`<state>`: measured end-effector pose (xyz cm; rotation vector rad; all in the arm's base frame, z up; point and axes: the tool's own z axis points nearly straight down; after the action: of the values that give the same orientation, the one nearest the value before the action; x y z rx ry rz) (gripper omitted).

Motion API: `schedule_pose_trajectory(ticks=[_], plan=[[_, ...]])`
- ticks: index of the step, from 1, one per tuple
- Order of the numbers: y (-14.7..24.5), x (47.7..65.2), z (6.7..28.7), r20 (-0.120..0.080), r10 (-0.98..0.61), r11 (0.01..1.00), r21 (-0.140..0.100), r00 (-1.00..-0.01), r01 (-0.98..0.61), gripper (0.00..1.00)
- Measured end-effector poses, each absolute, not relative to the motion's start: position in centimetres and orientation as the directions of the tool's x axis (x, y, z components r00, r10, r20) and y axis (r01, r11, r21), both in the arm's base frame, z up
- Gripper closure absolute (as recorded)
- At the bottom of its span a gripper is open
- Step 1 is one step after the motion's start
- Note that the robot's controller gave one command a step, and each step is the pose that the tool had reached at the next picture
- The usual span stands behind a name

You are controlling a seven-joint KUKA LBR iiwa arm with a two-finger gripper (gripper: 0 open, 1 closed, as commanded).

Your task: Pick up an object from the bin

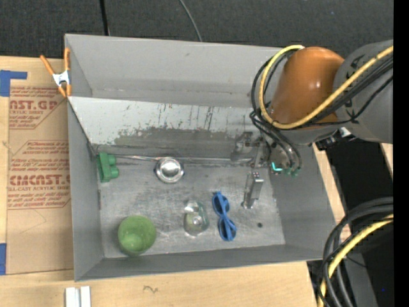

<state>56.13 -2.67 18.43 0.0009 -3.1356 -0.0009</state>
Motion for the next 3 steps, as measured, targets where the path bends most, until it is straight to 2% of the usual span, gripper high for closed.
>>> schedule_pose_trajectory(ticks=[1, 2, 3], plan=[[-0.9, 51.7, 7.5, -0.023, -0.185, 0.983, -0.002, -0.982, -0.185, 0.0], [-0.8, 52.3, 8.0, -0.043, -0.186, 0.983, -0.005, -0.982, -0.186, 1.0], [7.0, 49.3, 10.6, -0.003, -0.447, 0.894, 0.002, -0.894, -0.447, 1.0]])
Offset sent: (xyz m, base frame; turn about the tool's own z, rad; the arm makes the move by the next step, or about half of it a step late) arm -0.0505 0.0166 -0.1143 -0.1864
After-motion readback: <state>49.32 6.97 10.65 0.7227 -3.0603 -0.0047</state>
